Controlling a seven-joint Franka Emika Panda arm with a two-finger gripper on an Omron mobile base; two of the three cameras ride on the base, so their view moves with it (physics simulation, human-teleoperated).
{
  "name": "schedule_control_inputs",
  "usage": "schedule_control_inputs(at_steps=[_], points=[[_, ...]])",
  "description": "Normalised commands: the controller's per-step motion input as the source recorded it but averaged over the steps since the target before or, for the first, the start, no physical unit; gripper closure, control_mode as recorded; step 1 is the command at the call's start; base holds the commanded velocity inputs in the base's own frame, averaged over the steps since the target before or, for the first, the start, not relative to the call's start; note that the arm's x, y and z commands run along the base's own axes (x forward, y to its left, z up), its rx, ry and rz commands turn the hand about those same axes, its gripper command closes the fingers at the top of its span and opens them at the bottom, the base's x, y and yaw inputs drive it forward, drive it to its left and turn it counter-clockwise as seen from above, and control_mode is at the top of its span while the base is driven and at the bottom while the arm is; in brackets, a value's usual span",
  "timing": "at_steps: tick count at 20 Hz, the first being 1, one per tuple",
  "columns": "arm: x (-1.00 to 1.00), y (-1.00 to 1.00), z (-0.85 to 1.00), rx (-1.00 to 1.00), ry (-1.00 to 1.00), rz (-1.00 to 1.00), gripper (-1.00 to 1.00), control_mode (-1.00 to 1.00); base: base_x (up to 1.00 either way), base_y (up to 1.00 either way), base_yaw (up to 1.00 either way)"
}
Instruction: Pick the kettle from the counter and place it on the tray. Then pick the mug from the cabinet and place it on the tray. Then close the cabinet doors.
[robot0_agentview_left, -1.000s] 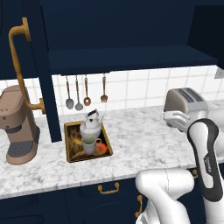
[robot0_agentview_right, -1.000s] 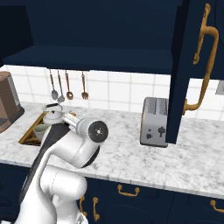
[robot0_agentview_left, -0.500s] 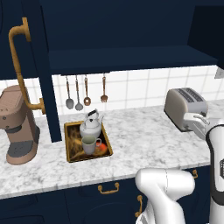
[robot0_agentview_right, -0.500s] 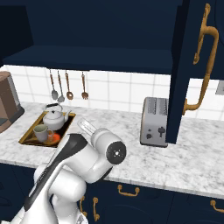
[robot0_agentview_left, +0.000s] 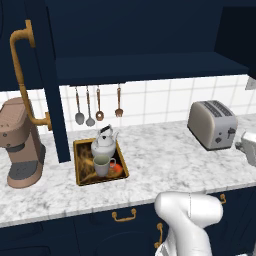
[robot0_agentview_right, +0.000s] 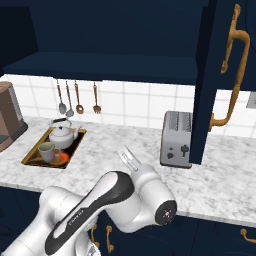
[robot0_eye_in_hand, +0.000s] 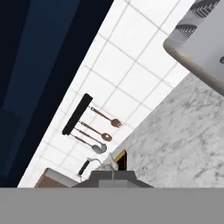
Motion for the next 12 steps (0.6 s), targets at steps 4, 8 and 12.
schedule_control_inputs(at_steps=[4,8,12], points=[[-0.11,-0.89,0.43,0.19,-0.10,0.00,1.00,-1.00,0.00,0.00,0.00],[-0.02,-0.76,0.24,0.15,-0.03,0.00,1.00,-1.00,0.00,0.00,0.00],[-0.01,-0.28,0.00,0.00,0.00,0.00,1.00,-1.00,0.00,0.00,0.00]])
